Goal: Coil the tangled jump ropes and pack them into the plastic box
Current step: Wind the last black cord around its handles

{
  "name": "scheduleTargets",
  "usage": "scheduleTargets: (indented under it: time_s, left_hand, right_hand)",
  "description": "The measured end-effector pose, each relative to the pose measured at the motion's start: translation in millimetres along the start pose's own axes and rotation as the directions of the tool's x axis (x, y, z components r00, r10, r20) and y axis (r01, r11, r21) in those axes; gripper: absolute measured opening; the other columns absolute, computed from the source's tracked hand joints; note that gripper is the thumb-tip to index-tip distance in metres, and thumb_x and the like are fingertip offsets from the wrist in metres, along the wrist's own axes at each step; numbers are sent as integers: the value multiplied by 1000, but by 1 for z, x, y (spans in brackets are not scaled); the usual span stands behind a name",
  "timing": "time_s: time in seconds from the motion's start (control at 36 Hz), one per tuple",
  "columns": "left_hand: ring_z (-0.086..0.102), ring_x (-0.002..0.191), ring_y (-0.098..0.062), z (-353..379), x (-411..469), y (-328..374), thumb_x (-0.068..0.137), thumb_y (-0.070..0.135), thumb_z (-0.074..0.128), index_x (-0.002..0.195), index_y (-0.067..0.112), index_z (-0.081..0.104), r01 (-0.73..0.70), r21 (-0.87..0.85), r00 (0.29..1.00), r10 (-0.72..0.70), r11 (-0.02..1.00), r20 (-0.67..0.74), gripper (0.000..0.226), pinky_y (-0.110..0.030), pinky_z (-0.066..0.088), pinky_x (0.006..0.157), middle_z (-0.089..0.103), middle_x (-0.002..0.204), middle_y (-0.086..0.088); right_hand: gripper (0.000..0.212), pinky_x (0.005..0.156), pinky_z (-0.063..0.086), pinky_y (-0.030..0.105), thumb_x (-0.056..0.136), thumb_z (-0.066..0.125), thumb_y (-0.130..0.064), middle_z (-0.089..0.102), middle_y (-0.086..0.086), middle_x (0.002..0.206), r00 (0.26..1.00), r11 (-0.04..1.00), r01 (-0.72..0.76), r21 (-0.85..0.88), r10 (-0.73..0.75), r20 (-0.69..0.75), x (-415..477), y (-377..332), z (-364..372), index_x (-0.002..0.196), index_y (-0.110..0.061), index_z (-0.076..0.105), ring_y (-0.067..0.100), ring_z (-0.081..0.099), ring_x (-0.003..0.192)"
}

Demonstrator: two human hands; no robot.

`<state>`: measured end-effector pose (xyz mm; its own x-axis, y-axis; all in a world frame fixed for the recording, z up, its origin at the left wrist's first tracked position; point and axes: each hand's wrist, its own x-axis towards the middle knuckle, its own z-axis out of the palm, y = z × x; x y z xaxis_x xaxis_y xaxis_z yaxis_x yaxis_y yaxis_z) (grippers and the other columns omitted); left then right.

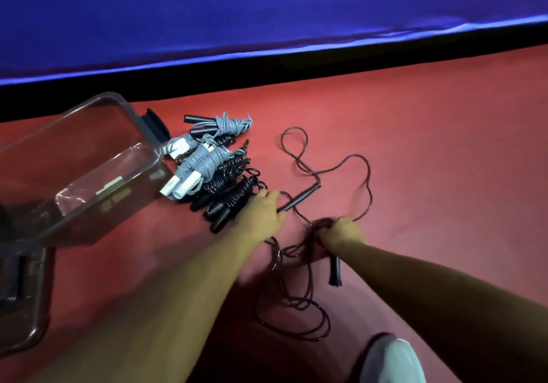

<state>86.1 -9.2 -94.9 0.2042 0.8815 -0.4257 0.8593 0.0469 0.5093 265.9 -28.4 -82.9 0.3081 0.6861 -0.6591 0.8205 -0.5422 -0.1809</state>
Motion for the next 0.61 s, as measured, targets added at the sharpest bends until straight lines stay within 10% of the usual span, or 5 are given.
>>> scheduleTargets:
  time_s: [0.22,0.33,0.61]
  left_hand:
    - [48,123,-32,34,23,17,97,29,60,127,9,54,61,97,998,-61,993,0,37,-41,41,99,49,129,-13]
    - [56,115,-34,39,19,18,99,11,51,120,5,50,68,112,998,-65,991,-26,23,-41,44,92,57,126,-17]
    - [49,55,-16,-49,-14,36,100,-7,31,143,7,43,298,-620,955,-216,726,205,46,-20,42,45,54,70,-7]
  right_hand:
    - [36,94,49,39,90,56,-21,61,21,123,999,989,-40,142,40,5,9,12,18,120,-1,55,36,59,115]
    - [17,75,59,41,88,52,-12,69,17,93,995,971,23,239,-47,93,20,6,-1,80,-5,64,32,68,85]
    - [26,43,27,11,99,41,-13,46,8,47,933,997,56,54,-72,352,0,-25,-112,75,-5,48,12,29,30]
